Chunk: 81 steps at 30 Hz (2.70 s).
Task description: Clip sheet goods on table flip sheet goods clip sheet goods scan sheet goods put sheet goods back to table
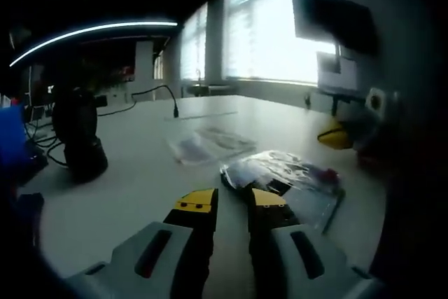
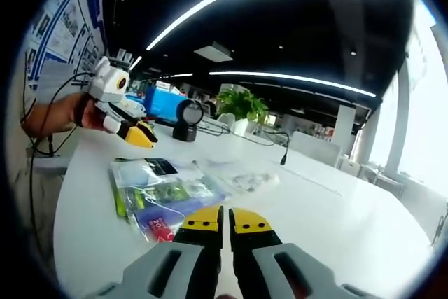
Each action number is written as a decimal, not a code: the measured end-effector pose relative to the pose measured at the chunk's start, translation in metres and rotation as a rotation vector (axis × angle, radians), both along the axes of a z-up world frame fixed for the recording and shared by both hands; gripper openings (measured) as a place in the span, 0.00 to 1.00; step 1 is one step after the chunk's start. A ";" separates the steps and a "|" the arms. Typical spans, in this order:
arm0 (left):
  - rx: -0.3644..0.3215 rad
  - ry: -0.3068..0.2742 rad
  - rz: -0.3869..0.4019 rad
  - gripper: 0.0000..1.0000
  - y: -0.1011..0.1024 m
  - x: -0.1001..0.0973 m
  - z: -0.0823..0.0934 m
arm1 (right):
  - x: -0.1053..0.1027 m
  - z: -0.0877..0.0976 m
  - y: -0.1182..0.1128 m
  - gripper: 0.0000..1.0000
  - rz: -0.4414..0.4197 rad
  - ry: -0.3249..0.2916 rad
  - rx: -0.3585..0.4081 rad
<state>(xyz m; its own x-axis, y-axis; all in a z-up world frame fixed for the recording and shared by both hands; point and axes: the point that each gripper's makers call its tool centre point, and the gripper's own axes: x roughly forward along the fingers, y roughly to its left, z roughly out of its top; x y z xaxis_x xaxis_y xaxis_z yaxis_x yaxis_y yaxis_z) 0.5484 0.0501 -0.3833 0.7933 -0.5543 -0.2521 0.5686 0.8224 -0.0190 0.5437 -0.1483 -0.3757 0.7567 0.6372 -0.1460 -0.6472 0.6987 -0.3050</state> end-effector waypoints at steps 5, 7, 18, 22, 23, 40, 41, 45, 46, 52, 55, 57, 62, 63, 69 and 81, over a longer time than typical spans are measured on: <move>-0.066 0.064 -0.026 0.11 -0.003 -0.003 0.002 | 0.001 -0.005 0.001 0.00 0.010 0.014 0.019; -0.089 0.094 -0.036 0.11 -0.003 -0.003 0.002 | 0.000 -0.005 0.001 0.00 0.014 0.014 0.030; -0.192 0.261 -0.090 0.12 -0.007 -0.009 0.001 | -0.003 0.002 0.011 0.00 0.047 -0.008 0.042; -0.203 0.276 -0.092 0.12 -0.007 -0.009 0.000 | -0.003 0.000 0.012 0.00 0.056 -0.009 0.023; -0.202 0.280 -0.092 0.12 -0.007 -0.009 0.000 | -0.003 0.000 0.012 0.00 0.055 -0.009 0.018; -0.371 0.535 -0.147 0.11 -0.018 -0.010 -0.011 | -0.002 -0.012 0.017 0.00 0.073 0.020 -0.033; -0.372 0.542 -0.146 0.11 -0.019 -0.011 -0.012 | -0.002 -0.012 0.017 0.00 0.075 0.020 -0.034; -0.429 0.621 -0.155 0.12 -0.024 -0.014 -0.015 | -0.004 -0.014 0.020 0.00 0.081 0.021 -0.046; -0.440 0.635 -0.165 0.12 -0.025 -0.016 -0.014 | -0.003 -0.015 0.020 0.00 0.080 0.019 -0.054; -0.471 0.687 -0.141 0.12 -0.024 -0.017 -0.016 | -0.004 -0.020 0.022 0.00 0.082 0.022 -0.074; -0.497 0.702 -0.160 0.12 -0.027 -0.017 -0.015 | -0.003 -0.023 0.024 0.00 0.081 0.021 -0.089; -0.506 0.715 -0.156 0.12 -0.028 -0.015 -0.016 | -0.005 -0.025 0.025 0.00 0.087 0.019 -0.101; -0.485 0.750 -0.128 0.12 -0.027 -0.012 -0.025 | -0.005 -0.026 0.026 0.00 0.094 0.023 -0.099; -0.485 0.750 -0.126 0.11 -0.027 -0.011 -0.026 | -0.006 -0.026 0.027 0.00 0.098 0.024 -0.098; -0.490 0.788 -0.143 0.11 -0.033 -0.015 -0.026 | -0.009 -0.029 0.031 0.00 0.114 0.025 -0.116; -0.579 0.835 -0.158 0.11 -0.042 -0.022 -0.017 | -0.011 -0.031 0.033 0.00 0.118 0.032 -0.128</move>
<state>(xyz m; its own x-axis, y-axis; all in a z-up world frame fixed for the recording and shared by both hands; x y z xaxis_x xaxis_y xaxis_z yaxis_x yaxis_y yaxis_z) 0.5260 0.0082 -0.4004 0.3945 -0.8494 -0.3505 0.2930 0.4778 -0.8281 0.5324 -0.1152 -0.4070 0.6718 0.6957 -0.2543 -0.7328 0.5744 -0.3648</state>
